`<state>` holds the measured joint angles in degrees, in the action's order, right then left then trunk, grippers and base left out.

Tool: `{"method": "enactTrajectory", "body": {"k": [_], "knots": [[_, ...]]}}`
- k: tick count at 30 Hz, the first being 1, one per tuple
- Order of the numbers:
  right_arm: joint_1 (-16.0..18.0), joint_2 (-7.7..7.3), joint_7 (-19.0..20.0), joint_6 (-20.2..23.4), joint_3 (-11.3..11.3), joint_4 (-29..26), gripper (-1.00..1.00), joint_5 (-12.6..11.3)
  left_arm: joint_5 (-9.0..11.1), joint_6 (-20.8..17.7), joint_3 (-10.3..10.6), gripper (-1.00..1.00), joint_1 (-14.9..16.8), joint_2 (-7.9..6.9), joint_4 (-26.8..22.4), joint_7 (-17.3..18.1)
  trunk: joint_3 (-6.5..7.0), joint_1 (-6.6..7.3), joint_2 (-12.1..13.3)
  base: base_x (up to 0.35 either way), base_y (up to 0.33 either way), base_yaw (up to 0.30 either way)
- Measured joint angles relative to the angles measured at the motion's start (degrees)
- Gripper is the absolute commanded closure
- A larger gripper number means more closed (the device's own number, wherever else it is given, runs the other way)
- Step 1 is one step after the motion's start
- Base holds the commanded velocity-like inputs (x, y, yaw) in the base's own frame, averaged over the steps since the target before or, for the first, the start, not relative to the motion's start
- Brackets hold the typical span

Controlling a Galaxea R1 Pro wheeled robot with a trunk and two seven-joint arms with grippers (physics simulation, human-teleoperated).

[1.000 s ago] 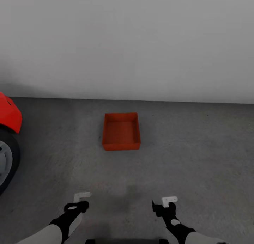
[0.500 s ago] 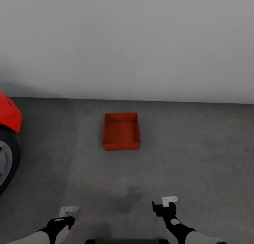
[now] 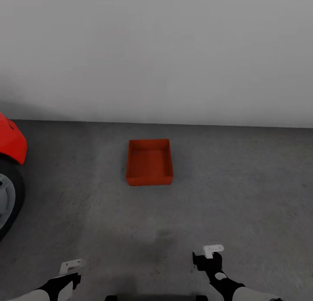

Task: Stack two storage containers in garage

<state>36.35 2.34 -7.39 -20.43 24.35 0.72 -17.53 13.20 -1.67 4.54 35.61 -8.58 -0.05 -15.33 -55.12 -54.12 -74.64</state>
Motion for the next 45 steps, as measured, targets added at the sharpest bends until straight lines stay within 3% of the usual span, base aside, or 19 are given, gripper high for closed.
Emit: {"method": "enactTrajectory", "body": {"k": [2,14,16,18,20,25,28,31,32,40,45], "knots": [[0.0,-1.19,-0.1,0.4,0.2,0.6,-1.00,0.0,0.2,0.0,0.0,-1.00,0.0,-0.44,0.0,0.1,0.00,0.00,0.0,0.000,0.000,0.000],[-0.5,-4.11,0.5,0.8,0.2,1.0,-1.00,-0.3,0.1,0.2,0.0,-1.00,-0.6,-0.80,0.0,0.2,0.00,0.00,0.0,0.000,0.000,0.000],[-2.4,-4.64,0.5,1.6,0.1,1.0,-1.00,-0.4,0.1,0.2,0.0,-1.00,-1.8,-0.78,0.0,0.2,0.00,0.00,0.0,0.000,0.000,0.000],[-7.5,-5.26,0.5,3.6,-0.2,1.1,-1.00,-0.9,-0.1,0.2,0.0,-1.00,-4.7,-0.67,0.0,0.3,-0.01,0.00,0.0,0.000,0.000,0.000],[-9.7,-5.70,0.5,5.7,-0.3,1.1,-1.00,-1.9,-0.2,0.3,0.0,-1.00,-6.2,-0.62,0.0,0.4,-0.01,0.00,0.0,0.000,0.000,0.000],[-13.0,-5.86,0.5,11.5,-0.3,1.1,-1.00,-3.6,-0.2,2.1,0.1,-1.00,-9.6,-0.51,0.0,3.2,0.00,0.00,0.0,0.000,0.000,0.000],[-16.9,-5.69,0.5,12.8,-0.4,1.1,-1.00,-5.0,-0.1,3.7,0.0,-1.00,-12.1,-0.49,0.0,7.5,-0.01,0.00,0.0,0.000,0.000,0.000],[-21.0,-5.56,0.4,12.4,-0.4,1.1,-1.00,-7.7,0.0,4.4,0.1,-1.00,-14.3,-0.50,0.0,10.0,-0.01,0.00,0.0,0.000,0.000,0.000],[-22.5,-5.46,0.5,12.1,-0.4,1.1,-1.00,-9.7,0.0,4.6,0.1,-1.00,-14.9,-0.47,0.0,10.5,-0.01,0.00,0.0,0.000,0.000,0.000],[-24.8,-5.46,0.5,11.8,-0.4,1.0,-1.00,-11.7,-0.4,4.6,0.1,-1.00,-15.3,0.04,-0.1,10.8,0.00,0.00,0.0,0.000,0.000,0.000],[-24.9,-5.44,0.5,11.8,-0.3,1.0,-1.00,-11.8,-0.5,4.6,0.1,-1.00,-15.3,2.40,-0.2,10.8,0.00,0.00,0.0,0.000,0.000,0.000]]}}
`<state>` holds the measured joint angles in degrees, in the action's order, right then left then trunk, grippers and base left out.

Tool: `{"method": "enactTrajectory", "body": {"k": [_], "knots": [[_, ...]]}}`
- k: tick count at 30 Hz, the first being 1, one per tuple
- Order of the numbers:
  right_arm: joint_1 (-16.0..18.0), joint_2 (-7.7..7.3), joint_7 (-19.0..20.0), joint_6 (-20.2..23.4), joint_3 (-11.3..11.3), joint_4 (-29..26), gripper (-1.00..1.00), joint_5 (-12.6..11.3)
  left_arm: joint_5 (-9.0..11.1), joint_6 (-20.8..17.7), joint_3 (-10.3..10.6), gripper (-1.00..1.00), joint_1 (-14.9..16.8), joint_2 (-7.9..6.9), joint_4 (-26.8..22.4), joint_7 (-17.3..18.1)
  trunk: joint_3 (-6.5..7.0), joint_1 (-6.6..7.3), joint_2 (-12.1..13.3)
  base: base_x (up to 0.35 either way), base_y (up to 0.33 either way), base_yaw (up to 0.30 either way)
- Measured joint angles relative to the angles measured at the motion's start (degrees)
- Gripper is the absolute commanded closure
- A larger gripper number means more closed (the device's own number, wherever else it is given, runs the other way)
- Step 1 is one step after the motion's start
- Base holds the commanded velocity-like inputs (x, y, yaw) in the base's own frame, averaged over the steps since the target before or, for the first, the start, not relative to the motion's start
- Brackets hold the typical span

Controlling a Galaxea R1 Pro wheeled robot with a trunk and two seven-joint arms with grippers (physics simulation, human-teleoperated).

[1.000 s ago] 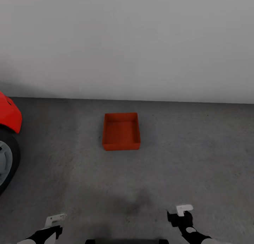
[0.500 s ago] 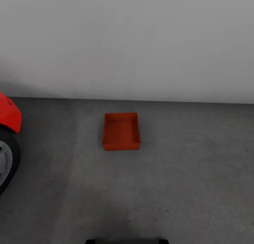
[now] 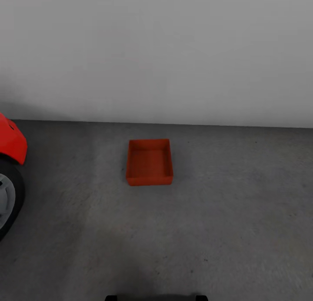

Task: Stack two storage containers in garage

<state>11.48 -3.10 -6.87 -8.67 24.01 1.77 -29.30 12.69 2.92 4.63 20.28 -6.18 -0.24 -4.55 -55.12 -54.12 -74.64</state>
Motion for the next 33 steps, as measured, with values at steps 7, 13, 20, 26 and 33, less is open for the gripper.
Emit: {"method": "enactTrajectory", "body": {"k": [7,13,20,26,33], "knots": [[0.0,0.00,0.4,0.1,0.0,0.0,-1.00,0.0,0.1,0.0,0.0,-1.00,0.0,1.90,0.0,0.0,0.00,0.00,0.0,0.000,0.000,0.000],[-0.1,0.07,0.5,0.2,0.0,0.0,-1.00,0.0,0.1,0.0,0.0,-1.00,0.0,2.04,-0.1,0.0,0.00,0.00,0.0,0.000,0.000,0.000],[-0.1,0.23,0.5,0.0,0.0,0.0,-1.00,0.0,0.1,0.0,0.1,-1.00,0.0,2.09,-0.1,0.0,0.25,0.00,0.0,0.000,0.000,0.000],[-0.5,1.08,0.5,-1.0,0.0,0.0,-1.00,0.0,0.1,0.0,0.1,-1.00,0.0,2.09,-0.1,0.0,0.74,0.00,0.0,0.000,0.000,0.000],[-0.5,1.25,0.5,-1.1,0.0,0.0,-1.00,0.1,0.1,0.0,0.1,-1.00,0.0,2.07,-0.1,0.0,1.35,0.00,0.0,0.000,0.000,0.000]]}}
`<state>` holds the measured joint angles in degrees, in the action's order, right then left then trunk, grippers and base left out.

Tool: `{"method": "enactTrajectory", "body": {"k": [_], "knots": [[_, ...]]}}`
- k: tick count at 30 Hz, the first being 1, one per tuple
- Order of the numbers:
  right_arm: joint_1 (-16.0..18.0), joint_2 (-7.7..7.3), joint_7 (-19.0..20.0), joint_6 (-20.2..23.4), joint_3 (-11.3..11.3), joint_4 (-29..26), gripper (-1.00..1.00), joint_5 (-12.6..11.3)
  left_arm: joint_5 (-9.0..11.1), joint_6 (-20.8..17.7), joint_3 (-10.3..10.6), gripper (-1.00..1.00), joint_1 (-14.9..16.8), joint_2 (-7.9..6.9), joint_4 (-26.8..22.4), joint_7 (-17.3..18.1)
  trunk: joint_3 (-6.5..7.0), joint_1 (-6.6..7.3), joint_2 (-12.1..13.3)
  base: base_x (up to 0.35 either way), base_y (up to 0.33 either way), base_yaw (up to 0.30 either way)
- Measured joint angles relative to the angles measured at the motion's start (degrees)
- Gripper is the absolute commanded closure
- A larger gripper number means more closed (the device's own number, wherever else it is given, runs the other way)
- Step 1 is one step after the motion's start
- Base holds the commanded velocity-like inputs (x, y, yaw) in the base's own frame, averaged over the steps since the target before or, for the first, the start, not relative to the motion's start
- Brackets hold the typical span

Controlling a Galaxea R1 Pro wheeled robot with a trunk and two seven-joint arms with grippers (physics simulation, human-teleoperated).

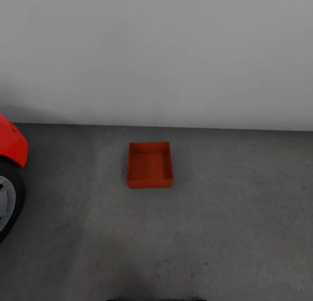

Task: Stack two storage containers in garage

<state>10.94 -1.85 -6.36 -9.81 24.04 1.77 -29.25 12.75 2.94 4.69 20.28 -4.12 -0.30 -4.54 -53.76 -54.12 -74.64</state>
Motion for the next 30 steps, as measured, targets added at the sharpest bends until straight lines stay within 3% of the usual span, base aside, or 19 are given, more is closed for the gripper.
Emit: {"method": "enactTrajectory", "body": {"k": [30], "knots": [[0.0,0.16,0.0,0.1,0.1,0.0,-1.00,0.5,0.0,0.0,0.0,-1.00,0.0,0.03,0.0,0.0,2.64,0.00,0.0,0.000,0.000,0.000]]}}
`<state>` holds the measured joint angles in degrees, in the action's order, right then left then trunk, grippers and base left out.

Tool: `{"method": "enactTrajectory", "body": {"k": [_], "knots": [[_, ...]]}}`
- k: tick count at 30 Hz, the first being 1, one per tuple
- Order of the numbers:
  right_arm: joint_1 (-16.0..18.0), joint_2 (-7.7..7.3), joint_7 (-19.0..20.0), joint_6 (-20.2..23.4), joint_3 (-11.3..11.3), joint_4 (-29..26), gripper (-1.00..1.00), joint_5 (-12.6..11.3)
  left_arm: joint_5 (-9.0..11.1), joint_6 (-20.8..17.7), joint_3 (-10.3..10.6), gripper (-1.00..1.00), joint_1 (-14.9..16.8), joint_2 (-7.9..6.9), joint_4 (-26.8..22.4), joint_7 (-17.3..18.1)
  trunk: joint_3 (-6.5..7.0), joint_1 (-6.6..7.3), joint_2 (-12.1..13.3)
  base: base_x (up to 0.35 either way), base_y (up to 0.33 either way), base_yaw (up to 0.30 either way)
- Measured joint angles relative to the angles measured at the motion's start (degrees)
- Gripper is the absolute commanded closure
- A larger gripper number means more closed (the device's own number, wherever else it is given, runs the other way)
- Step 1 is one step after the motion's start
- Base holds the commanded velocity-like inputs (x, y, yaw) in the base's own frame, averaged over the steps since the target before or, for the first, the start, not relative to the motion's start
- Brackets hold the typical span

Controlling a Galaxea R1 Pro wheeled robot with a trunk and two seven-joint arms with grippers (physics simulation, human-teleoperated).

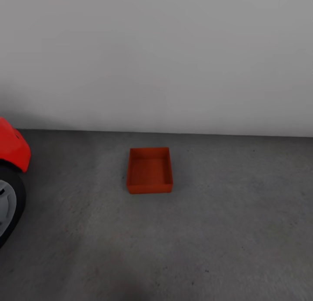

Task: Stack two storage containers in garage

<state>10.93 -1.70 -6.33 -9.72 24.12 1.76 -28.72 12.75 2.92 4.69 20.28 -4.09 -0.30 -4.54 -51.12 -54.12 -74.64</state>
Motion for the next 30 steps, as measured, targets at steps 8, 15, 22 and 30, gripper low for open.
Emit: {"method": "enactTrajectory", "body": {"k": [8,15,22,30], "knots": [[0.0,0.07,0.0,0.0,0.0,0.0,-1.00,0.1,0.0,0.0,0.0,-1.00,0.0,-0.01,0.0,0.0,0.71,0.00,0.0,0.000,0.000,0.000],[0.0,0.08,0.1,0.2,0.0,0.0,-1.00,0.1,0.0,0.0,0.0,-1.00,0.0,-0.01,0.0,0.0,1.33,0.00,0.0,0.000,0.000,0.000],[0.0,0.14,0.1,0.2,0.0,0.0,-1.00,0.1,0.0,0.0,0.0,-1.00,0.0,0.02,0.0,0.0,1.94,0.00,0.0,0.000,0.000,0.000],[-1.2,0.87,0.0,-0.2,0.1,0.0,-1.00,0.2,0.0,0.0,0.0,-1.00,0.0,0.00,0.0,0.0,2.65,0.00,0.0,0.000,0.000,0.000]]}}
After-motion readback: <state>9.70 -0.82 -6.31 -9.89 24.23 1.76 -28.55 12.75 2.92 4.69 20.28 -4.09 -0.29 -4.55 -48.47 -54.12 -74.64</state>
